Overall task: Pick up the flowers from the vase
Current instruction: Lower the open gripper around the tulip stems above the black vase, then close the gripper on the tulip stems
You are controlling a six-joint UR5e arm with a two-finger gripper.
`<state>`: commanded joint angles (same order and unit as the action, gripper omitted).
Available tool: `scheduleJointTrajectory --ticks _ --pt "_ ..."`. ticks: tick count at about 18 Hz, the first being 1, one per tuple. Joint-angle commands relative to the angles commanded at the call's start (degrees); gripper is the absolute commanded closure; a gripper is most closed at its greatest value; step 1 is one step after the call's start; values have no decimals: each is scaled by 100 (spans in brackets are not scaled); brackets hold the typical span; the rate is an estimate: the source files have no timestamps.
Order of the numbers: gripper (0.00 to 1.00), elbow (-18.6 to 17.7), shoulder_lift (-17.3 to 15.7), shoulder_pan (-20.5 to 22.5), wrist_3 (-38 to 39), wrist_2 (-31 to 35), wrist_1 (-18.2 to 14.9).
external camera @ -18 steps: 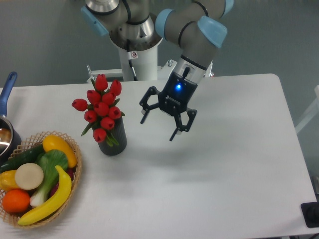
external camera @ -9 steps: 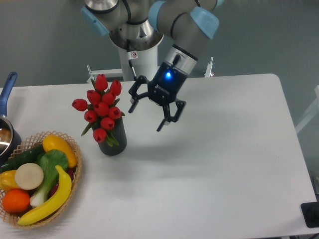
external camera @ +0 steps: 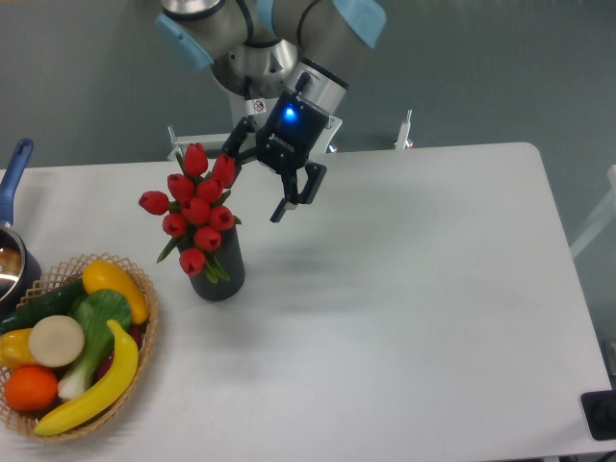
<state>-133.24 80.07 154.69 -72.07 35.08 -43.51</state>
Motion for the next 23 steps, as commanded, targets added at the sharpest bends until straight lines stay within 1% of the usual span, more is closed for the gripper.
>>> scheduleJointTrajectory --ticks 3,4,8,11,14,15,16,17,18,19,20,21,23 --pt "0 -18 96 -246 53 -430 -9" --pt "0 0 149 -282 53 -484 -9" --pt "0 96 412 -326 26 -493 17" --pt "0 132 580 -484 35 -537 18" --pt "0 158 633 -493 53 -554 26" --pt "3 175 633 -502 70 -555 18" --pt "18 176 633 -493 79 -555 18" --pt "44 176 642 -502 79 -555 18" --pt "67 176 650 -502 79 -563 18" --pt "84 176 677 -502 70 -572 18" --pt "94 184 686 -502 70 -572 18" --pt "96 210 686 -502 70 -581 18" --pt "96 228 668 -493 79 -651 18"
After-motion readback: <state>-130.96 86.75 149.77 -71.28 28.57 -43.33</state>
